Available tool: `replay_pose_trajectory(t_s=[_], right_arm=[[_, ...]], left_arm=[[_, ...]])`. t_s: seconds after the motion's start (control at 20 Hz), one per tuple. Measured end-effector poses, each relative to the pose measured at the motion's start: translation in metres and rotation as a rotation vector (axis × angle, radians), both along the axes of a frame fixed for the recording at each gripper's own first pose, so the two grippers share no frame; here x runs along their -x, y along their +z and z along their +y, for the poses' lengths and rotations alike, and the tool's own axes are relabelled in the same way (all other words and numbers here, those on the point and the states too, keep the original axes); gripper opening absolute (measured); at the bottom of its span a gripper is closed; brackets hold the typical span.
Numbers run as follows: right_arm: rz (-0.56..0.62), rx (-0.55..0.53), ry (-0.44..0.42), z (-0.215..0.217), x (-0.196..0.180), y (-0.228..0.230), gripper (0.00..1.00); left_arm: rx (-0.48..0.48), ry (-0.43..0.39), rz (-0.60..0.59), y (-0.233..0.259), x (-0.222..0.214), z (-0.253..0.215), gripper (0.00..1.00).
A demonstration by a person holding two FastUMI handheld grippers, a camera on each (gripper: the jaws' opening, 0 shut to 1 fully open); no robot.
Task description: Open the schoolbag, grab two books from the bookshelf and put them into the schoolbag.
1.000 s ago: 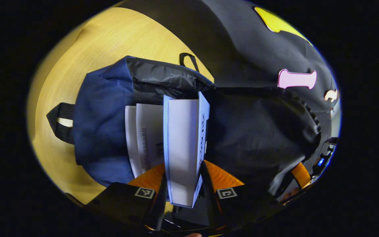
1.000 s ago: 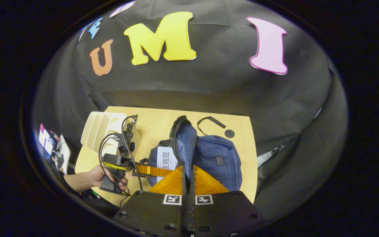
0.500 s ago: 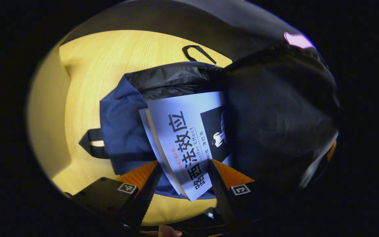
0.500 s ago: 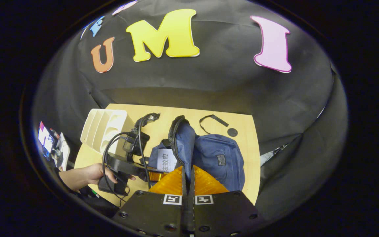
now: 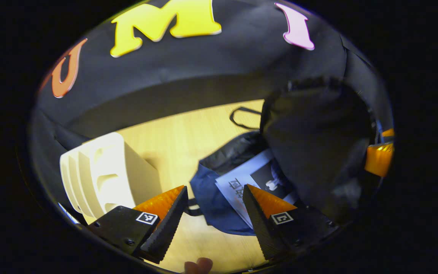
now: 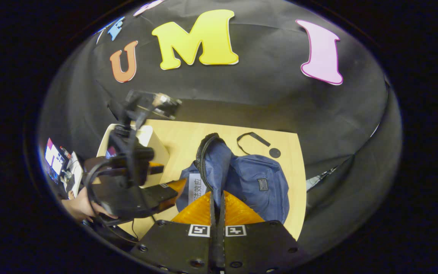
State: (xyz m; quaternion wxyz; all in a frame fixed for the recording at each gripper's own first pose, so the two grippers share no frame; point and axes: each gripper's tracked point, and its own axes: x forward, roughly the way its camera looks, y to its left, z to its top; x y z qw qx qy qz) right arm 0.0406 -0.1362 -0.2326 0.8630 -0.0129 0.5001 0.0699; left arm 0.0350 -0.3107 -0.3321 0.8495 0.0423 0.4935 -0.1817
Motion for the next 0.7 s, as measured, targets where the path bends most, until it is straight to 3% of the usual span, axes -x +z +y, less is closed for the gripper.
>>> replay_pose_trajectory(t_s=[0.2,0.35,0.5,0.7], right_arm=[[0.003,-0.009,0.004,0.017,0.003,-0.005,0.00],[0.001,-0.005,-0.003,0.029,0.006,-0.010,0.00],[0.002,-0.004,-0.018,0.041,0.008,-0.018,0.00],[0.000,-0.064,-0.035,0.070,0.013,-0.021,0.11]], left_arm=[[-0.001,0.094,-0.247,0.050,-0.013,0.040,0.94],[0.028,0.212,-0.400,0.091,-0.019,0.077,0.96],[0.038,0.316,-0.500,0.136,-0.021,0.120,0.96],[0.062,0.395,-0.558,0.171,-0.021,0.158,0.95]])
